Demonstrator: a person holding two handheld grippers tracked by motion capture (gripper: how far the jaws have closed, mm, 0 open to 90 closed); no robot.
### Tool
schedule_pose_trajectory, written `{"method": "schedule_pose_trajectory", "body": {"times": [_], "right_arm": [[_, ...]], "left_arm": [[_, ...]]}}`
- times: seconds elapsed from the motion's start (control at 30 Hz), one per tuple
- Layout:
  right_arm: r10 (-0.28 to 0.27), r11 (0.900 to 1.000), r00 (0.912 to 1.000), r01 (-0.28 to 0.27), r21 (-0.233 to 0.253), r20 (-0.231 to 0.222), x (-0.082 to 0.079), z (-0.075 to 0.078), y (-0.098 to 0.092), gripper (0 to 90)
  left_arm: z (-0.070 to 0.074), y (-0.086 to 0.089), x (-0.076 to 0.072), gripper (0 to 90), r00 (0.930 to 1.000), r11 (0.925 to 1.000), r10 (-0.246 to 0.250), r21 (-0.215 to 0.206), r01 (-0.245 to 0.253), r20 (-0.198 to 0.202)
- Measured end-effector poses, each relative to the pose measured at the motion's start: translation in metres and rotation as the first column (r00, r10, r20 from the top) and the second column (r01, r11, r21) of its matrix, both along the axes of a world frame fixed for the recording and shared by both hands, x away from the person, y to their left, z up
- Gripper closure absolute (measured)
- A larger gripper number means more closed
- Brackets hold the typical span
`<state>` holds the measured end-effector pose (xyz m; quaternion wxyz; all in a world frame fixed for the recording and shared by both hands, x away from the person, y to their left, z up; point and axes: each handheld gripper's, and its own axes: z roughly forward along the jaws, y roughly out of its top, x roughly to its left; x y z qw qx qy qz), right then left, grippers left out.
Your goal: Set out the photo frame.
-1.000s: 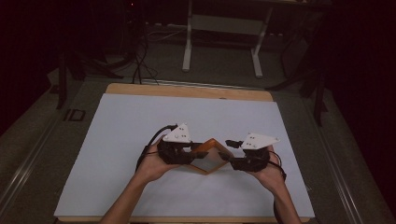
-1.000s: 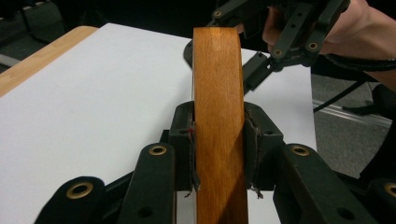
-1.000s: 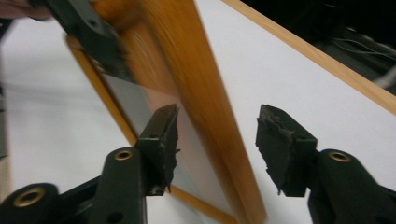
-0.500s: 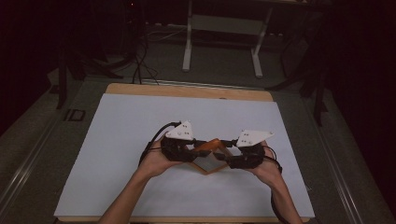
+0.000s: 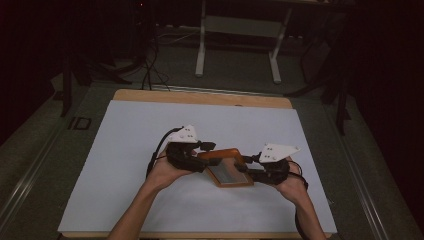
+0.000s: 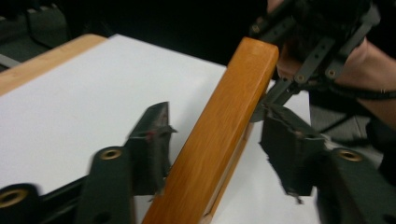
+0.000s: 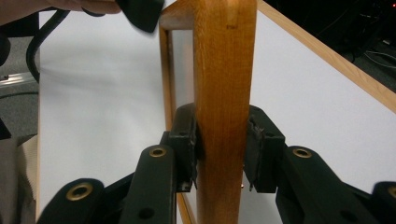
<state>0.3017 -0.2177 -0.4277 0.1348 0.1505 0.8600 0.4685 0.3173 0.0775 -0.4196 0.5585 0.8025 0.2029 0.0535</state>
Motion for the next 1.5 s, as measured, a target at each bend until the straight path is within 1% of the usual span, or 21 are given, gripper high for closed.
{"method": "schedule_pose_trajectory", "body": {"times": [0.03, 0.07, 0.13, 0.2, 0.33, 0.37, 0.47, 0.53, 0.67, 0.7, 0.77, 0.8, 0.9, 1.07, 1.13, 1.17, 1.23, 1.27, 1.37, 1.43, 1.5], "right_arm": [[-0.006, 1.000, 1.0000, 0.006, 0.001, -0.003, -0.001, 0.000, -0.001, 67.7], [-0.009, 1.000, 1.0000, 0.009, 0.005, -0.003, -0.001, -0.001, -0.004, 67.7], [-0.017, 1.000, 0.9998, 0.017, 0.011, -0.006, -0.002, -0.003, -0.007, 67.7], [-0.023, 1.000, 0.9997, 0.023, 0.018, -0.006, -0.002, -0.004, -0.009, 67.8], [-0.036, 0.999, 0.9993, 0.036, 0.038, -0.003, -0.004, -0.008, -0.012, 67.7], [-0.039, 0.998, 0.9992, 0.039, 0.041, -0.003, -0.004, -0.008, -0.013, 67.7], [-0.045, 0.998, 0.9990, 0.045, 0.041, 0.000, -0.004, -0.009, -0.014, 67.7], [-0.044, 0.998, 0.9990, 0.044, 0.044, 0.001, -0.005, -0.010, -0.015, 67.7], [-0.044, 0.998, 0.9990, 0.043, 0.046, 0.003, -0.006, -0.011, -0.017, 67.8], [-0.042, 0.998, 0.9991, 0.042, 0.048, 0.002, -0.007, -0.012, -0.019, 67.8], [-0.043, 0.998, 0.9991, 0.043, 0.052, 0.000, -0.006, -0.013, -0.021, 67.8], [-0.052, 0.997, 0.9986, 0.052, 0.057, -0.006, -0.006, -0.013, -0.021, 67.8], [-0.061, 0.995, 0.9978, 0.063, 0.073, -0.025, -0.003, -0.015, -0.023, 67.8], [-0.070, 0.994, 0.9972, 0.072, 0.079, -0.027, -0.001, -0.015, -0.023, 65.8], [-0.081, 0.993, 0.9956, 0.085, 0.088, -0.048, 0.000, -0.015, -0.021, 64.4], [-0.083, 0.990, 0.9931, 0.092, 0.103, -0.082, 0.003, -0.018, -0.017, 63.8], [-0.086, 0.989, 0.9917, 0.097, 0.111, -0.096, 0.003, -0.020, -0.014, 63.8], [-0.085, 0.986, 0.9874, 0.103, 0.129, -0.133, 0.006, -0.026, -0.007, 63.8], [-0.077, 0.983, 0.9797, 0.106, 0.151, -0.185, 0.011, -0.034, 0.008, 63.9], [-0.068, 0.982, 0.9767, 0.101, 0.160, -0.204, 0.015, -0.037, 0.018, 63.9], [-0.061, 0.983, 0.9761, 0.095, 0.160, -0.209, 0.018, -0.037, 0.028, 63.4]], "left_arm": [[0.000, 0.000, 0.000, 38.2, 1.0000, 1.0000, 0.000, 0.000, 0.000, 0.000], [-0.002, 0.005, -0.001, 37.0, 0.9999, 0.9996, 0.016, -0.022, -0.016, -0.007], [-0.009, 0.015, -0.001, 35.3, 0.9985, 0.9980, 0.049, -0.038, -0.050, -0.024], [-0.013, 0.017, -0.001, 34.8, 0.9978, 0.9977, 0.054, -0.041, -0.055, -0.039], [-0.031, 0.019, -0.001, 34.1, 0.9954, 0.9976, 0.059, -0.030, -0.062, -0.076], [-0.039, 0.014, 0.001, 34.2, 0.9941, 0.9984, 0.056, -0.006, -0.056, -0.093], [-0.044, 0.008, 0.001, 34.6, 0.9937, 0.9987, 0.051, 0.010, -0.050, -0.100], [-0.052, -0.003, 0.003, 36.4, 0.9942, 0.9991, 0.031, 0.031, -0.028, -0.103], [-0.059, -0.013, 0.004, 41.2, 0.9938, 0.9986, 0.023, 0.050, -0.018, -0.109], [-0.063, -0.019, 0.005, 46.8, 0.9948, 0.9968, 0.024, 0.078, -0.016, -0.099], [-0.066, -0.024, 0.005, 51.8, 0.9952, 0.9960, 0.011, 0.090, -0.002, -0.098], [-0.066, -0.025, 0.005, 55.2, 0.9955, 0.9956, 0.015, 0.093, -0.006, -0.094], [-0.065, -0.025, 0.006, 55.4, 0.9950, 0.9954, 0.023, 0.095, -0.014, -0.097], [-0.063, -0.022, 0.005, 59.9, 0.9953, 0.9949, 0.015, 0.100, -0.005, -0.096], [-0.061, -0.019, 0.003, 60.3, 0.9951, 0.9939, 0.024, 0.109, -0.013, -0.096], [-0.059, -0.017, 0.003, 59.9, 0.9950, 0.9932, 0.032, 0.115, -0.021, -0.095], [-0.057, -0.011, 0.003, 59.5, 0.9948, 0.9918, 0.044, 0.124, -0.032, -0.092], [-0.055, -0.005, 0.002, 58.9, 0.9936, 0.9913, 0.058, 0.123, -0.046, -0.097], [-0.053, 0.018, -0.001, 58.5, 0.9881, 0.9904, 0.105, 0.102, -0.094, -0.112], [-0.054, 0.022, -0.001, 58.2, 0.9867, 0.9895, 0.115, 0.100, -0.104, -0.114], [-0.056, 0.037, -0.003, 58.1, 0.9804, 0.9864, 0.147, 0.093, -0.136, -0.130]]}}
